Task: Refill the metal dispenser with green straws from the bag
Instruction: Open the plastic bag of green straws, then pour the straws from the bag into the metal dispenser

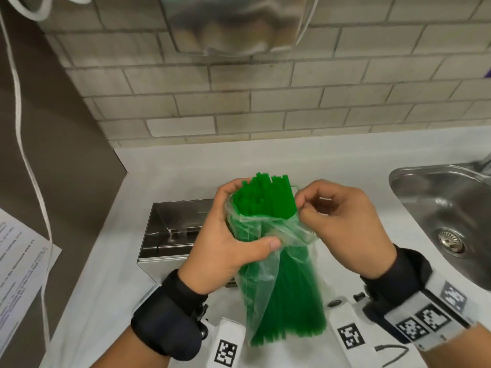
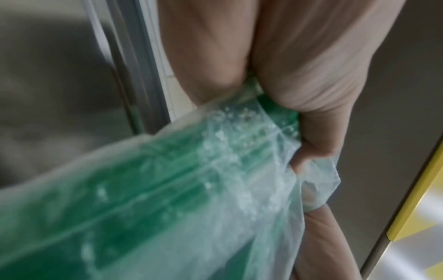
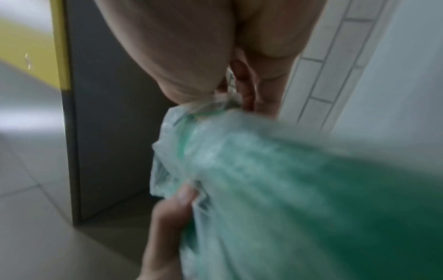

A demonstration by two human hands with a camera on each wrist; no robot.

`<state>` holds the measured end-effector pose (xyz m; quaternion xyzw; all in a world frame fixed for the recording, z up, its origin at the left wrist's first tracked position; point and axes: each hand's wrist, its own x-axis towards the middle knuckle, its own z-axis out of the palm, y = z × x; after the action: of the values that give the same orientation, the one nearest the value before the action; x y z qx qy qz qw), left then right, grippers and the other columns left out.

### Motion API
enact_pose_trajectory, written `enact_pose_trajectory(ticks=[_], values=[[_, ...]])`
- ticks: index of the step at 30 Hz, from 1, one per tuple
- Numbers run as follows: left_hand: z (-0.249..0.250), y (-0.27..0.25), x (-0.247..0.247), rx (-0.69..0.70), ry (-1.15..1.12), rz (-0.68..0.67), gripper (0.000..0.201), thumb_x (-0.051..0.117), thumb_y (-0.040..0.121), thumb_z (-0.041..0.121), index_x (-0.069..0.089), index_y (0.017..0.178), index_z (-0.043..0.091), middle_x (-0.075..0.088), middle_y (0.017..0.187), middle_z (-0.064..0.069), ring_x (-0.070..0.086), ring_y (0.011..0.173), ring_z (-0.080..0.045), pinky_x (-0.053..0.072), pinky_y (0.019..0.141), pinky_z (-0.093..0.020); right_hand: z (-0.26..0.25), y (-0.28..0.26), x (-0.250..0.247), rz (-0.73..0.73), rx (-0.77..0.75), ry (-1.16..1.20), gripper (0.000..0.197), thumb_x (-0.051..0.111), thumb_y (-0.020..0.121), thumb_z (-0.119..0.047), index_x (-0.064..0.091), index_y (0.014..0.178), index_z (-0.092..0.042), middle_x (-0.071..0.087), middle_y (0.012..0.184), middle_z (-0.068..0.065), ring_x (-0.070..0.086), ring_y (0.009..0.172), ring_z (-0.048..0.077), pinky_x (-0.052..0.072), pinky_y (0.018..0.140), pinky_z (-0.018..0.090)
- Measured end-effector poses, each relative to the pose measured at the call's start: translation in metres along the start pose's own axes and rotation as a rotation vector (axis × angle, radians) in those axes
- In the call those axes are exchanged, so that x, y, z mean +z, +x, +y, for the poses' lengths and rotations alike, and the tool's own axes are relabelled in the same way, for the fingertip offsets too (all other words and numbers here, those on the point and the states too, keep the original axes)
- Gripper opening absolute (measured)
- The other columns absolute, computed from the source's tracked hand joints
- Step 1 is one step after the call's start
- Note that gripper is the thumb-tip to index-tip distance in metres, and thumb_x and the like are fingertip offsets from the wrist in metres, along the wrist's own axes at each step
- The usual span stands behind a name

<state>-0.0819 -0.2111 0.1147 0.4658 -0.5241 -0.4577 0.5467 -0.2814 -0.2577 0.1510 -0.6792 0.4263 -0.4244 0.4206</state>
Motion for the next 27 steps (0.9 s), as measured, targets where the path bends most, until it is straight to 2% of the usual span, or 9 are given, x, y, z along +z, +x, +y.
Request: enact_pose_trajectory(ticks=[2,4,7,10,13,16,19,23,27], values=[[0.004,0.006,0.0,-0.004,-0.011,0.027,0.087,0.091,0.061,0.016,0.046,0.135,0.016,0.071,0.124,-0.007,0.07,0.114,-0.023,0.053,0.102,-0.041,0.007,-0.001,0.001,-0.072,0.028,-0.087,0.021,0.06,0.083,-0.001,0.063,0.071,-0.017,0.062,0.065,-0.007,0.056,0.06,0.008,0.045,0.063,0.019],[0.004,0.011,-0.001,-0.027,-0.075,0.053,0.087,0.092,0.059,0.017,0.047,0.133,0.011,0.073,0.119,-0.011,0.072,0.109,-0.027,0.055,0.099,-0.049,0.015,-0.005,-0.005,-0.17,0.101,0.118,0.011,0.057,0.085,-0.015,0.056,0.08,-0.004,0.059,0.071,0.002,0.055,0.067,0.014,0.044,0.067,0.028],[0.003,0.02,0.006,-0.038,-0.142,0.089,0.087,0.094,0.059,0.019,0.046,0.13,0.002,0.073,0.116,-0.017,0.072,0.107,-0.033,0.055,0.096,-0.056,0.022,-0.013,-0.007,-0.32,0.187,0.303,0.051,0.072,0.082,-0.039,0.044,0.101,-0.001,0.06,0.093,0.004,0.06,0.085,0.019,0.047,0.077,0.033],[0.006,0.027,0.019,-0.091,-0.098,-0.002,0.088,0.09,0.067,0.042,0.042,0.129,0.003,0.07,0.118,-0.017,0.071,0.109,-0.031,0.055,0.096,-0.055,0.027,-0.02,0.008,-0.264,0.174,0.196,0.075,0.091,0.068,-0.012,0.04,0.123,-0.002,0.065,0.106,-0.012,0.069,0.102,0.008,0.055,0.082,0.022],[0.019,0.033,0.016,-0.066,0.276,-0.159,0.083,0.069,0.068,0.072,0.035,0.129,0.027,0.05,0.135,-0.001,0.061,0.119,-0.007,0.052,0.103,-0.032,0.036,-0.018,0.012,-0.122,0.15,0.149,0.077,0.087,0.066,0.004,0.044,0.13,0.003,0.066,0.109,-0.012,0.068,0.107,0.008,0.056,0.084,0.02],[0.025,0.037,-0.004,0.101,0.349,-0.104,0.069,0.078,0.081,0.04,0.039,0.136,0.029,0.029,0.146,0.012,0.053,0.127,-0.01,0.055,0.098,-0.029,0.04,-0.013,0.001,-0.084,0.18,0.159,0.074,0.088,0.066,0.004,0.043,0.125,-0.001,0.067,0.115,0.005,0.07,0.107,0.017,0.058,0.09,0.034],[0.023,0.037,-0.017,0.223,0.254,-0.133,0.05,0.071,0.086,-0.008,0.054,0.125,0.019,0.051,0.136,0.001,0.062,0.114,-0.022,0.059,0.089,-0.039,0.041,-0.011,-0.003,-0.082,0.201,0.118,0.073,0.089,0.064,0.003,0.043,0.121,-0.002,0.067,0.113,0.006,0.07,0.104,0.015,0.057,0.084,0.024],[0.016,0.032,-0.015,0.379,0.433,-0.086,0.022,0.072,0.086,-0.008,0.067,0.098,0.01,0.063,0.095,-0.003,0.064,0.091,-0.022,0.056,0.081,-0.044,0.044,-0.012,0.001,-0.056,0.212,0.117,0.077,0.092,0.06,-0.001,0.044,0.121,-0.006,0.068,0.112,0.003,0.07,0.102,0.013,0.057,0.082,0.022],[0.024,0.029,-0.012,0.476,0.484,-0.059,0.038,0.079,0.083,-0.001,0.069,0.115,0.016,0.057,0.116,-0.002,0.064,0.09,-0.021,0.058,0.08,-0.036,0.04,-0.01,0.0,-0.089,0.166,0.109,0.075,0.092,0.059,0.0,0.042,0.115,-0.008,0.068,0.104,-0.001,0.072,0.096,0.011,0.057,0.079,0.021]])
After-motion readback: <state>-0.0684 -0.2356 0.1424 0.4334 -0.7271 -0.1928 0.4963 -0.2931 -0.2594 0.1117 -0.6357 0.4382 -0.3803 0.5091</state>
